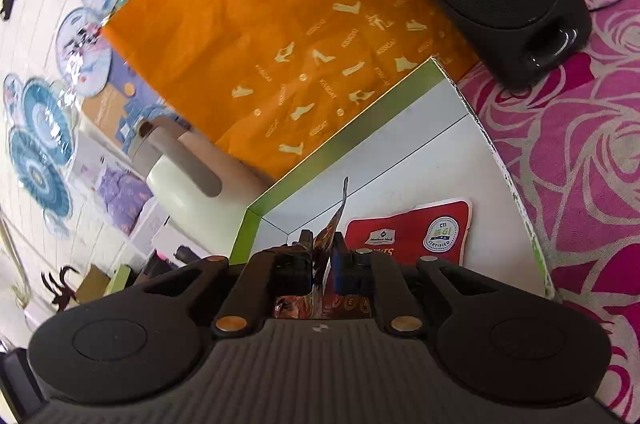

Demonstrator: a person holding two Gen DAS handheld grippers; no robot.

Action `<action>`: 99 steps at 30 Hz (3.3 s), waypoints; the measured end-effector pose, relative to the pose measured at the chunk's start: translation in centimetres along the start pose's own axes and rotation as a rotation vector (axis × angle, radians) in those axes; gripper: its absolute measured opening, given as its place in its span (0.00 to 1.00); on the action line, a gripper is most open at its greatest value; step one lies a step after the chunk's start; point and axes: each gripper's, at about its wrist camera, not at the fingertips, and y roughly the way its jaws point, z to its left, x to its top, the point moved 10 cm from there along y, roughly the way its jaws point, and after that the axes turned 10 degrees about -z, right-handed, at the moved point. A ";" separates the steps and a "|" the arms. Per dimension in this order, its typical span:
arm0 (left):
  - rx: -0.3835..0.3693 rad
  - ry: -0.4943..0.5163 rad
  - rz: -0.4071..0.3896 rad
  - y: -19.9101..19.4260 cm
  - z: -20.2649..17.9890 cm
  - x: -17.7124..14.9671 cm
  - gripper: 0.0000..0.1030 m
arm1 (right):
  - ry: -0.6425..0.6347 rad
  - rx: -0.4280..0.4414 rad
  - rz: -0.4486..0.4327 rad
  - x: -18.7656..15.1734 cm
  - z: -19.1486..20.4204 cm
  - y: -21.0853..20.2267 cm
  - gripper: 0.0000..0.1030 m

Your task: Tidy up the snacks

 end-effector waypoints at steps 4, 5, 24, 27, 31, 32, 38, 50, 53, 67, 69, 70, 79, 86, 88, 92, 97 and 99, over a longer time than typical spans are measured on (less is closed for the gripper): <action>-0.004 -0.005 0.006 -0.5 0.2 0.3 0.44 | -0.016 -0.056 -0.027 0.9 0.3 0.1 0.54; 0.008 0.014 -0.008 -1.2 0.3 0.5 0.53 | -0.021 -0.074 -0.041 1.2 0.3 -0.1 1.00; 0.324 0.186 -0.098 -19.0 7.2 -3.1 0.77 | -0.522 0.198 -0.064 -4.4 8.8 -13.2 0.97; 0.301 0.160 -0.051 -18.7 7.5 -4.6 0.77 | -0.446 0.298 0.072 -8.0 10.7 -12.0 0.71; 0.260 0.102 -0.015 -18.2 7.4 -5.9 0.75 | -0.344 0.305 0.251 -11.9 12.4 -7.5 0.63; 0.254 0.084 -0.007 -18.0 7.5 -6.1 0.75 | -0.320 0.299 0.295 -12.9 12.8 -6.3 0.63; 0.249 -0.033 0.032 -17.3 9.1 -6.9 0.73 | -0.186 0.224 0.473 -17.3 12.4 -1.6 0.65; 0.206 -0.066 0.016 -16.5 9.1 -6.8 0.42 | -0.314 0.259 0.558 -20.8 13.3 -1.0 0.66; 0.195 -0.052 0.009 -16.6 8.6 -6.7 0.40 | -0.311 0.260 0.542 -20.3 13.4 -1.6 0.62; 0.120 0.068 -0.024 -17.3 3.4 -4.9 0.39 | -0.248 0.295 0.371 -16.1 13.6 -5.1 0.62; 0.112 0.083 -0.018 -17.0 2.6 -4.9 0.39 | -0.231 0.295 0.354 -15.5 13.1 -5.4 0.62; 0.107 0.089 -0.016 -16.8 2.3 -4.9 0.39 | -0.224 0.294 0.345 -15.2 12.9 -5.5 0.62; 0.062 0.138 -0.011 -14.8 -0.9 -4.5 0.39 | -0.196 0.293 0.250 -12.2 11.4 -6.4 0.62; 0.005 0.173 -0.021 -12.2 -3.7 -3.6 0.39 | -0.216 0.259 0.162 -8.8 10.0 -6.9 0.62; -0.013 0.188 -0.031 -11.0 -4.7 -2.9 0.39 | -0.229 0.250 0.130 -7.3 9.7 -6.6 0.62; -0.042 0.230 -0.051 -8.1 -6.5 -1.0 0.39 | -0.223 0.232 0.060 -4.0 8.9 -5.7 0.62; -0.077 0.255 -0.035 -3.7 -8.2 -0.2 0.39 | -0.209 0.165 0.012 -1.0 7.0 -3.6 0.63; -0.083 0.251 -0.013 -2.2 -8.4 -0.6 0.39 | -0.182 0.130 0.016 -0.3 5.7 -2.8 0.63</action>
